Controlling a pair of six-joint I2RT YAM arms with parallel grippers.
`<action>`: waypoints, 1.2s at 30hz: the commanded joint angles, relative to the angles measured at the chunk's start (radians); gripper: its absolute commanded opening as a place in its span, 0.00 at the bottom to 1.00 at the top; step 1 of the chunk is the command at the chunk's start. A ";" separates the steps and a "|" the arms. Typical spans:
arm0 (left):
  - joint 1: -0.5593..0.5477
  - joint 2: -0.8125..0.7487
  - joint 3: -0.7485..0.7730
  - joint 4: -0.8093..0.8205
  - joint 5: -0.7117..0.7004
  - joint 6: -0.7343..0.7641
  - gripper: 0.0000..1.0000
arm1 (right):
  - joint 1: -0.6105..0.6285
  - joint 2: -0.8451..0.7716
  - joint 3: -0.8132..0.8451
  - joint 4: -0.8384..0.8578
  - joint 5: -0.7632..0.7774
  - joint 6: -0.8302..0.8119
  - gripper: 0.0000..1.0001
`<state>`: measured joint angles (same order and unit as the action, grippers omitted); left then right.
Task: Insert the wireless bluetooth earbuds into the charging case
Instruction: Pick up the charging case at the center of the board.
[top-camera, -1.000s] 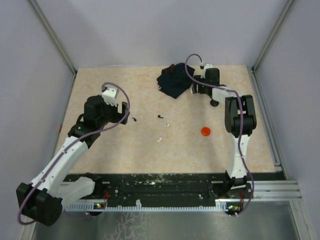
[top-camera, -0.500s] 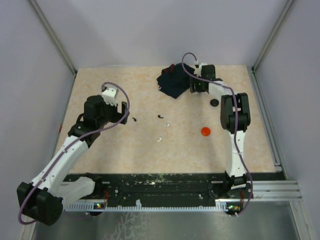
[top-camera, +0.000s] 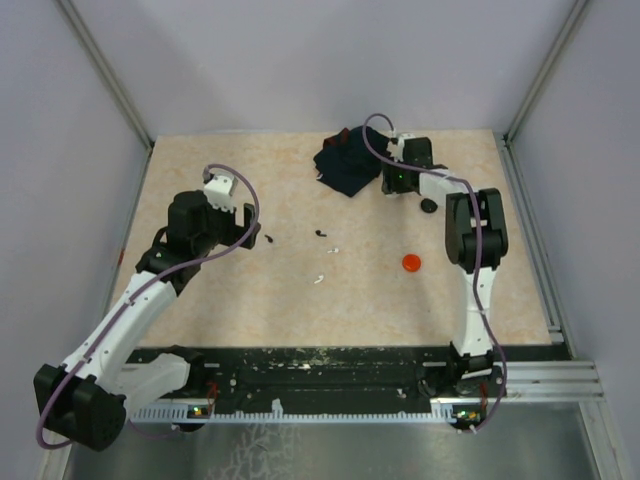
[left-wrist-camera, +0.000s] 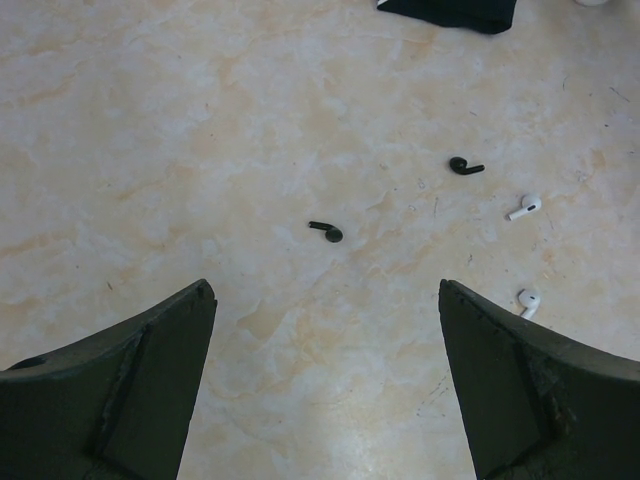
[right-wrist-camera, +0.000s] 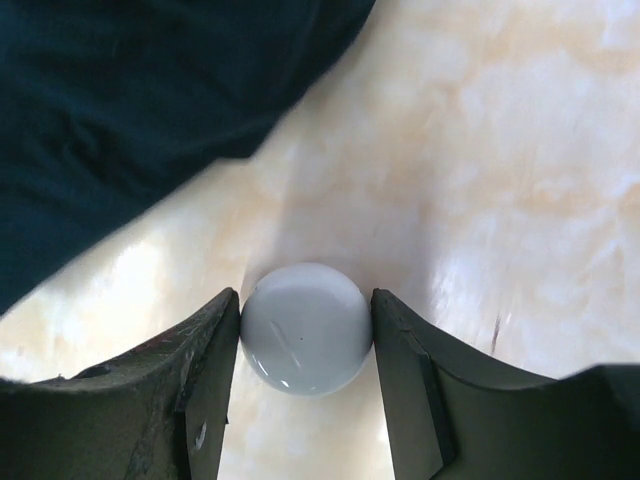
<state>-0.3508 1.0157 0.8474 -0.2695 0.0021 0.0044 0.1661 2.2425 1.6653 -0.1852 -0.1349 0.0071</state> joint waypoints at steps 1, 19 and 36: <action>0.007 0.002 0.001 0.019 0.049 -0.019 0.96 | 0.030 -0.150 -0.152 0.002 -0.037 -0.009 0.51; 0.010 0.102 0.062 0.043 0.407 -0.166 0.96 | 0.282 -0.729 -0.698 0.211 -0.246 -0.185 0.49; 0.010 0.165 0.147 0.049 0.708 -0.320 0.95 | 0.528 -0.910 -0.687 0.223 -0.384 -0.516 0.46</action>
<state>-0.3458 1.1679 0.9539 -0.2417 0.6132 -0.2653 0.6315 1.3937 0.9165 0.0090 -0.4953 -0.4145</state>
